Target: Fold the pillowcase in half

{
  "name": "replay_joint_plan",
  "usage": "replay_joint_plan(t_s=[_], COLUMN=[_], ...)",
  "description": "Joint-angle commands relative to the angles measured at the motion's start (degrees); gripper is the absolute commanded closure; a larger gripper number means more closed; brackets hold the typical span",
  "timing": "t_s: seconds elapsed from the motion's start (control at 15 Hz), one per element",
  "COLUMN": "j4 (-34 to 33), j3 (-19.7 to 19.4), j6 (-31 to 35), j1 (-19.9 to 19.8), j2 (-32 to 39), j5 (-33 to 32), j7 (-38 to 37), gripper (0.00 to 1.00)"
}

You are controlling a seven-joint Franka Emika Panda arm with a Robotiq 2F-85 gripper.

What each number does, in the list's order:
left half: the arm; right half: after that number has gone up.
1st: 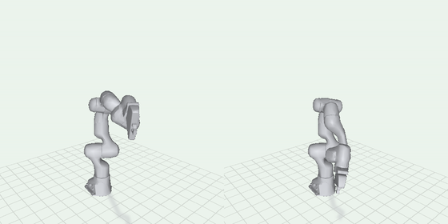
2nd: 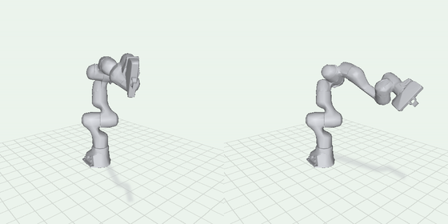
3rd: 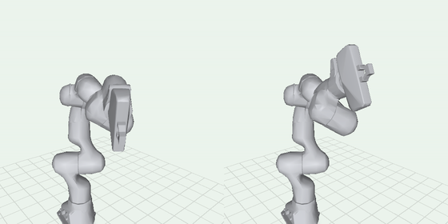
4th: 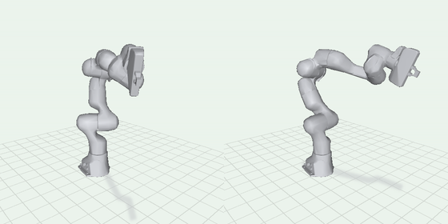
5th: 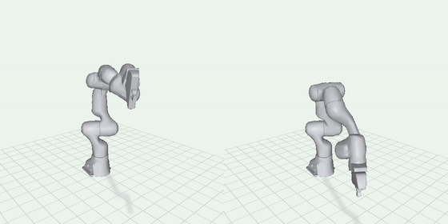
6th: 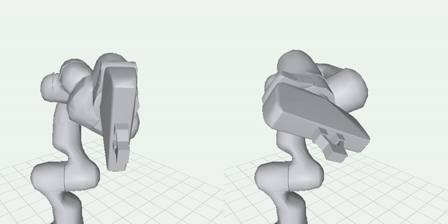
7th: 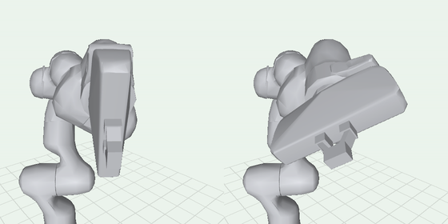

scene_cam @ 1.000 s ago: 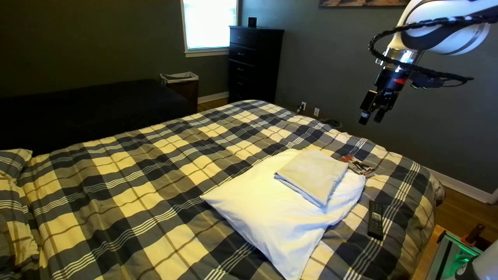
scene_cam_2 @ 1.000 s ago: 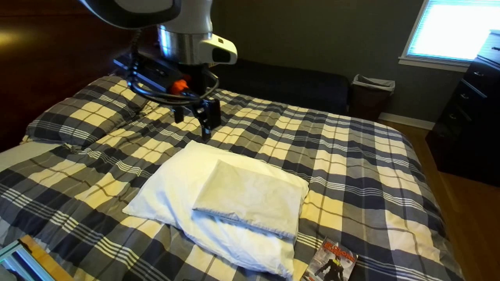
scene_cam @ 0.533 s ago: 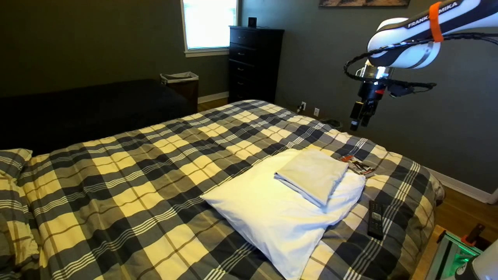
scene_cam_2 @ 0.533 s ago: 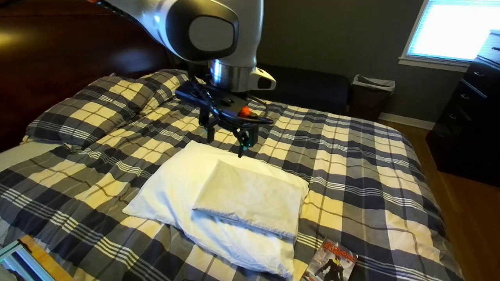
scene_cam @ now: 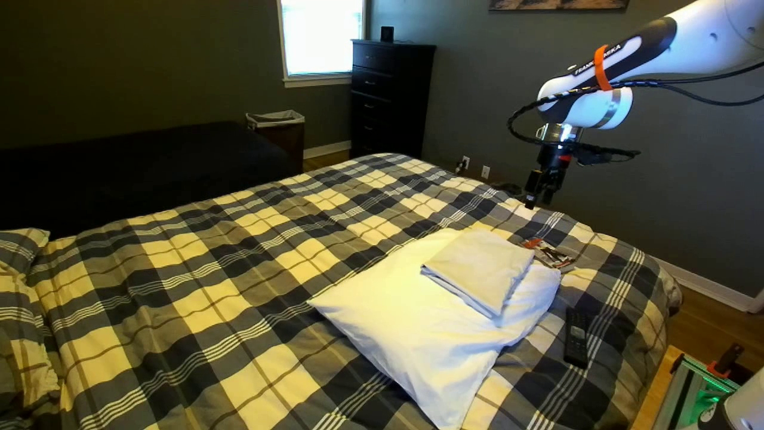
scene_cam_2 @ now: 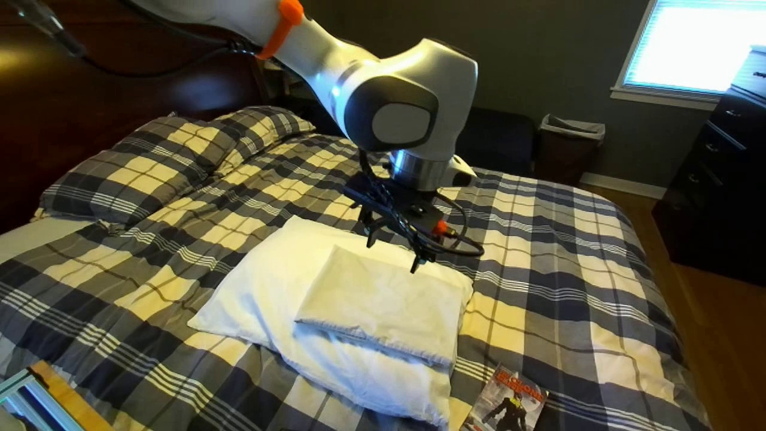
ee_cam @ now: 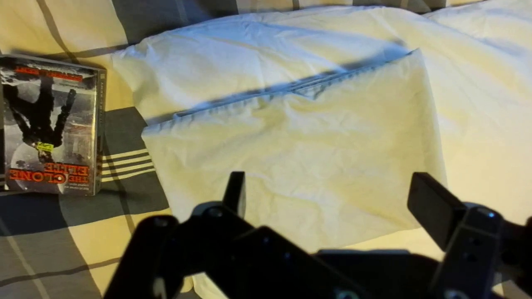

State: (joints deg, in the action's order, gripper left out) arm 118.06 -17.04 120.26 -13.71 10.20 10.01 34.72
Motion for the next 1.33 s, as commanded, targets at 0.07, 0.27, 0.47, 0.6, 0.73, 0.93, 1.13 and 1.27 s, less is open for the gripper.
replay_joint_plan(t_s=[0.07, 0.27, 0.47, 0.6, 0.73, 0.93, 1.13, 1.27], j4=[-1.0, -1.0, -4.1, -6.4, -8.8, -12.8, -17.0, -20.0], j3=[2.2, 2.7, 3.0, 3.6, 4.6, 6.2, 7.6, 8.1], j6=[-0.1, -0.1, -1.3, -2.4, -4.2, -5.3, -4.9, -4.8], j1=[-2.8, -2.6, -4.0, -5.5, -7.1, -9.3, -11.0, -12.0], j2=[1.3, 0.7, 4.1, 6.7, 9.4, 13.8, 18.8, 21.7], j5=[-0.4, -0.4, 3.1, 5.3, 7.9, 10.4, 12.0, 11.7], j7=[0.0, -0.1, 1.8, 4.5, 7.4, 9.8, 9.3, 7.8], gripper=[0.0, 0.0, 0.0, 0.0, 0.0, 0.0, 0.0, 0.0])
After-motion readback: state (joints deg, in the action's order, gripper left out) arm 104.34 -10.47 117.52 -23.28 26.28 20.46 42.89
